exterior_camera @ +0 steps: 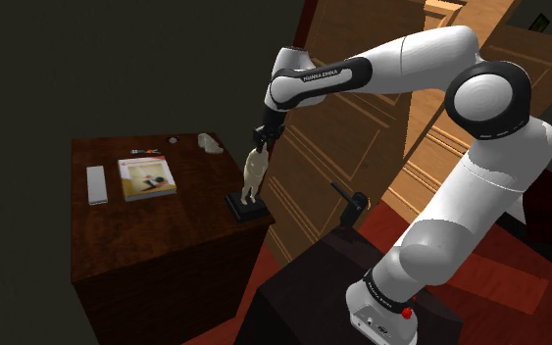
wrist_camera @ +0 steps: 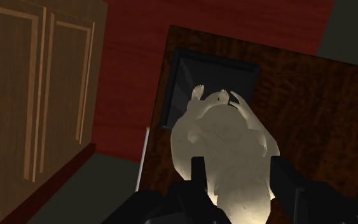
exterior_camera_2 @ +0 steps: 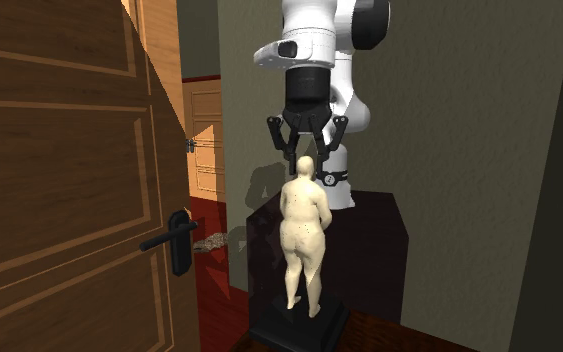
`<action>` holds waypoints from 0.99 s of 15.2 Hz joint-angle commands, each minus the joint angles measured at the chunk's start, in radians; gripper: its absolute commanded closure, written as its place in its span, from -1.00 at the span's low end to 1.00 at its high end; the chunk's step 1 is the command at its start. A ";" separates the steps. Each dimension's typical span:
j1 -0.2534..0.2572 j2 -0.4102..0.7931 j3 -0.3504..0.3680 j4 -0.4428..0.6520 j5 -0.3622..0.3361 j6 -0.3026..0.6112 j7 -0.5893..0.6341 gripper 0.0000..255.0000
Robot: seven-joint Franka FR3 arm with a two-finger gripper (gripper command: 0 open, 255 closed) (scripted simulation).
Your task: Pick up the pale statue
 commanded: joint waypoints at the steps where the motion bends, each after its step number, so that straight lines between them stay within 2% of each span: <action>1: 0.000 0.001 0.001 -0.001 0.000 0.000 0.000 1.00; 5: 0.000 0.000 0.000 -0.002 0.000 0.000 0.000 1.00; 15: 0.001 -0.048 0.000 0.079 -0.001 -0.128 0.001 1.00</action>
